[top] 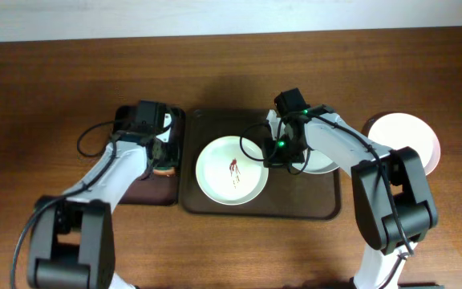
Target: Clean dirty plates on tray and stack at the side
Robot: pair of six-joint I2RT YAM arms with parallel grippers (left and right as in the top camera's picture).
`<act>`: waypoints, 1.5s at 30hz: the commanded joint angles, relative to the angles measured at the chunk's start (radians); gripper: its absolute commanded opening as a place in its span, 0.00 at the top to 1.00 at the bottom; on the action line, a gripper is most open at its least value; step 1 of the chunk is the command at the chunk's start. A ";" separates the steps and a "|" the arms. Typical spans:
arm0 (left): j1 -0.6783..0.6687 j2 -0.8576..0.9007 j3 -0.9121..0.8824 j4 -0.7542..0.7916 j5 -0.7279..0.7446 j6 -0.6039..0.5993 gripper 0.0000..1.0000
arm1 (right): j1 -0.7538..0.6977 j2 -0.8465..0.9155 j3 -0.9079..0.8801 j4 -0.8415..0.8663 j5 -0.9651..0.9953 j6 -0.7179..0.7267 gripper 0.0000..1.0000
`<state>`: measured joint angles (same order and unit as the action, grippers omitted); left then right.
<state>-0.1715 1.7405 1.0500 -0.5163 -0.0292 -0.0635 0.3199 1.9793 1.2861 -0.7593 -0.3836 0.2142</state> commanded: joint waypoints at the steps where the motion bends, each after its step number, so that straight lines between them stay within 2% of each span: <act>1: 0.011 -0.148 0.016 -0.008 0.007 0.005 1.00 | 0.007 0.004 -0.007 -0.006 0.029 0.011 0.96; 15: 0.011 -0.559 0.016 0.040 0.000 0.005 1.00 | 0.007 0.004 -0.007 -0.004 0.029 0.011 0.96; 18: 0.011 -0.619 0.016 0.064 -0.046 0.005 1.00 | 0.007 0.004 -0.007 -0.003 0.029 0.011 0.96; 45: 0.011 -0.627 0.016 0.123 -0.046 0.005 1.00 | 0.007 0.004 -0.007 0.000 0.029 0.011 0.96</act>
<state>-0.1669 1.1297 1.0508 -0.4019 -0.0639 -0.0639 0.3199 1.9793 1.2861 -0.7589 -0.3836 0.2142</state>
